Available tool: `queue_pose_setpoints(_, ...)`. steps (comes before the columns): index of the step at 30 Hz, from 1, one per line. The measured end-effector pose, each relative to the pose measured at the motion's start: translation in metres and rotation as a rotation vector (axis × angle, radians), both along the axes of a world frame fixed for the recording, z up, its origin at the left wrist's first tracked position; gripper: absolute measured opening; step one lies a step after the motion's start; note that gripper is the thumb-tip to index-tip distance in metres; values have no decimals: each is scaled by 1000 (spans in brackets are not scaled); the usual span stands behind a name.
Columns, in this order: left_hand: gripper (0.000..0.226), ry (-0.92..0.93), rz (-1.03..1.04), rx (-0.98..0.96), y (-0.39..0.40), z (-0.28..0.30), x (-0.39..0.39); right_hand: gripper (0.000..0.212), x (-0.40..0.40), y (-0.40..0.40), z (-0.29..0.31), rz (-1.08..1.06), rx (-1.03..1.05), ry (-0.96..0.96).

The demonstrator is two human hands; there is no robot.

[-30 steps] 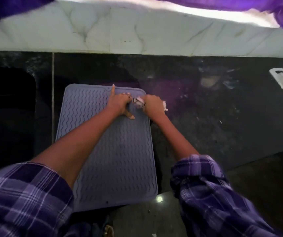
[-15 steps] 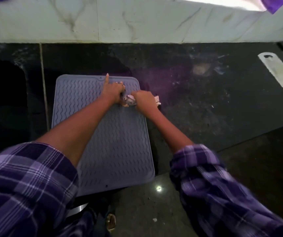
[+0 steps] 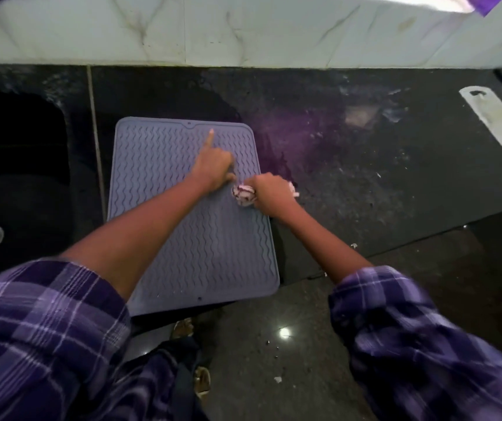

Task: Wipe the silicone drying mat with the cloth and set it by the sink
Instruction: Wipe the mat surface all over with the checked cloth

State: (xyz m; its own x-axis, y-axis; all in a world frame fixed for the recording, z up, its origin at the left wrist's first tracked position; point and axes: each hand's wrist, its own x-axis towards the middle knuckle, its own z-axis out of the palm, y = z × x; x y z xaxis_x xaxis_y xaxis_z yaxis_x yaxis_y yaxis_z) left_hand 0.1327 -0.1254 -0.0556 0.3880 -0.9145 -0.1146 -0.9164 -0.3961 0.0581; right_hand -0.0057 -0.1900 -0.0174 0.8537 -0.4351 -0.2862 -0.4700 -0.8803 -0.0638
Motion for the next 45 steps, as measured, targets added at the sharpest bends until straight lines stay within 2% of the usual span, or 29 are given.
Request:
queue_pose_setpoints(3, 22, 122, 20, -73, 24, -3, -21, 29, -12, 7, -22, 61, -125, -32)
queue_pose_setpoints(7, 39, 120, 13, -9, 43, -13, -32, 28, -17, 13, -25, 73, -171, -65)
queue_pose_setpoints(10, 39, 126, 38, 41, 46, -21, -35, 28, -51, 38, -19, 85, -82, -51)
queue_pose_setpoints(13, 47, 301, 73, -50, 41, -28, -32, 28, -106, 69, -11, 124, 92, 45)
queue_pose_setpoints(16, 42, 179, 80, 112, 42, -17, -40, 16, -100, 63, 10, 91, 185, 242)
queue_pose_setpoints(17, 42, 155, 93, 146, 40, -10, -42, 12, -90, 58, 15, 65, 166, 223)
queue_pose_setpoints(20, 29, 223, 79, 94, 44, -2, -44, 11, -57, 48, 15, -1, 35, -5)
queue_pose_setpoints(21, 29, 215, 66, 114, 51, -3, -45, 16, -52, 51, 10, 14, -29, -18)
queue_pose_setpoints(24, 59, 105, 35, 293, 68, -9, -53, 28, -63, 67, -11, 65, -98, -21)
queue_pose_setpoints(25, 62, 101, 47, 313, 71, -11, -56, 29, -72, 71, -14, 84, -89, -28)
queue_pose_setpoints(27, 49, 114, 68, 315, 71, -13, -56, 27, -101, 81, -18, 132, -43, -31)
queue_pose_setpoints(28, 50, 104, 69, 327, 70, -12, -57, 27, -115, 89, -18, 155, -12, -20)
queue_pose_setpoints(31, 72, 9, 34, 360, 70, -9, -60, 20, -133, 96, -7, 174, 66, 165)
queue_pose_setpoints(33, 76, -43, 0, 373, 72, -5, -64, 10, -124, 86, 8, 126, 81, 240)
queue_pose_setpoints(36, 68, -27, -22, 292, 80, -1, -67, 4, -115, 77, 10, -84, 54, -49)
queue_pose_setpoints(37, 65, -8, -11, 257, 85, 0, -69, 12, -119, 84, 2, -86, -17, -111)
queue_pose_setpoints(40, 64, 111, 75, 211, 105, 1, -70, 27, -151, 124, -22, 57, -191, -83)
queue_pose_setpoints(42, 71, 140, 110, 226, 118, 3, -71, 22, -154, 128, -19, 89, -110, -44)
queue_pose_setpoints(45, 86, 66, 94, 271, 128, 3, -72, 25, -127, 117, -5, 204, -58, -19)
